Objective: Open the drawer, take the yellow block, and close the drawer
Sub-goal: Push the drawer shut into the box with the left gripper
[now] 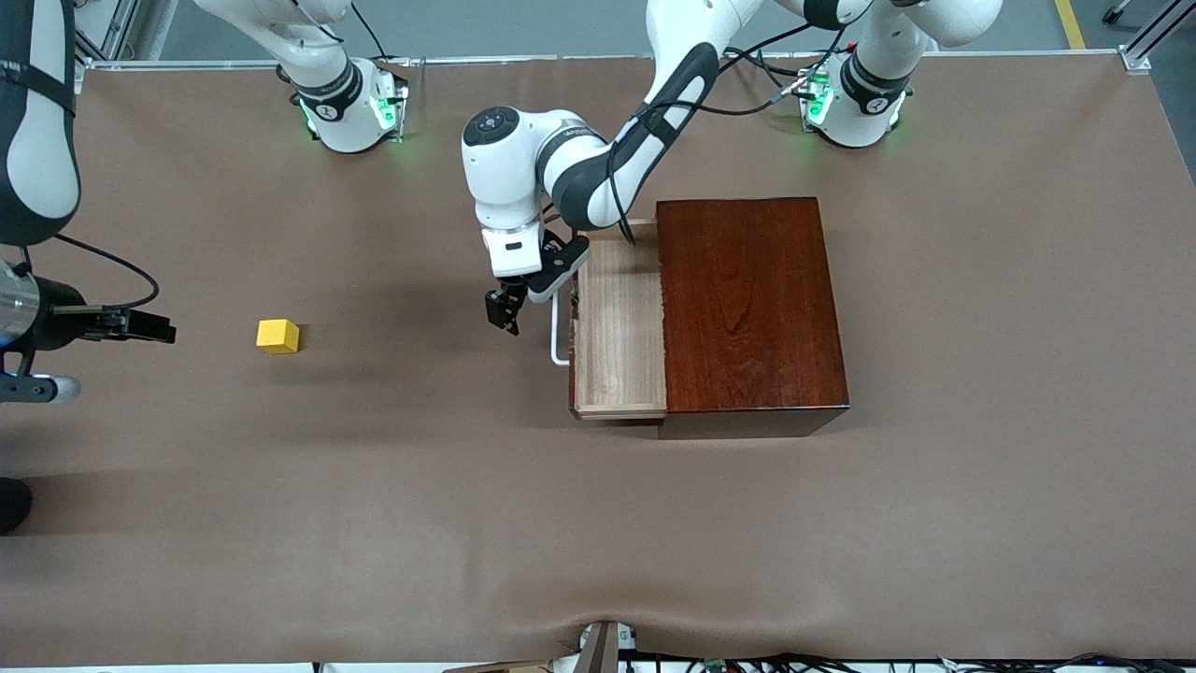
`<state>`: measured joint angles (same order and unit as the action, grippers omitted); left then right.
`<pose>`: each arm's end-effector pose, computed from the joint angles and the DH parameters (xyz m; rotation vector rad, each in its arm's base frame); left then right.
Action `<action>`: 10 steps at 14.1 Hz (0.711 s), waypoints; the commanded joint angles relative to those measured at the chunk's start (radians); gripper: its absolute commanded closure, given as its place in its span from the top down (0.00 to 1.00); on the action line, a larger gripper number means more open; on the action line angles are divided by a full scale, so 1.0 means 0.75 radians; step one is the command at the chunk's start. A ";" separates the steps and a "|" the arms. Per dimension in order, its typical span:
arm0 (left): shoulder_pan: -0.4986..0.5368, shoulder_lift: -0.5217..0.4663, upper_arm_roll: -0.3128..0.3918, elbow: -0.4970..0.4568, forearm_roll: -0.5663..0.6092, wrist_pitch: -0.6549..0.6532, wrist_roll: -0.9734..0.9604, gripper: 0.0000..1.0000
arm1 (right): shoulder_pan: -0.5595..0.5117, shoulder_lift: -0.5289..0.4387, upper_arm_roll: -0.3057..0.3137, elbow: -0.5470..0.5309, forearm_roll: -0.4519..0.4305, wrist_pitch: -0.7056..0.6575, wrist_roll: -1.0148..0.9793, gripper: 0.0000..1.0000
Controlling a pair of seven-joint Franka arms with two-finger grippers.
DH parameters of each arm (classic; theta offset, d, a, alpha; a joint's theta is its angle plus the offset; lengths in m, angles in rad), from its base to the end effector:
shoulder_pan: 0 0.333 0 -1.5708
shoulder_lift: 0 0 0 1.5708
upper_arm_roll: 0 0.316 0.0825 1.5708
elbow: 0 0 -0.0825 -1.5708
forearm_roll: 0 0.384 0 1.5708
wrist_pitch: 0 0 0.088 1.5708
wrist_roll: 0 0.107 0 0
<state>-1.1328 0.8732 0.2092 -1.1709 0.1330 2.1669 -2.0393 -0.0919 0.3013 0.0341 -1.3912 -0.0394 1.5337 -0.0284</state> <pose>0.4317 -0.6446 0.2859 2.6574 1.3895 0.4241 0.6322 -0.0439 0.5261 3.1090 -0.0443 -0.2489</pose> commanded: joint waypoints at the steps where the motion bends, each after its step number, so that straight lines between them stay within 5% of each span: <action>1: 0.036 -0.041 0.005 -0.046 0.021 -0.161 0.084 1.00 | 0.012 -0.009 -0.007 0.108 -0.013 -0.077 -0.005 1.00; 10: 0.056 -0.045 0.009 -0.048 -0.014 -0.367 0.091 1.00 | 0.061 -0.215 -0.049 0.178 0.054 -0.228 0.017 1.00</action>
<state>-1.1000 0.8656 0.2093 -1.1638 0.1269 1.9823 -2.0006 -0.0556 0.1633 0.0259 -1.2464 -0.0227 1.4123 -0.0265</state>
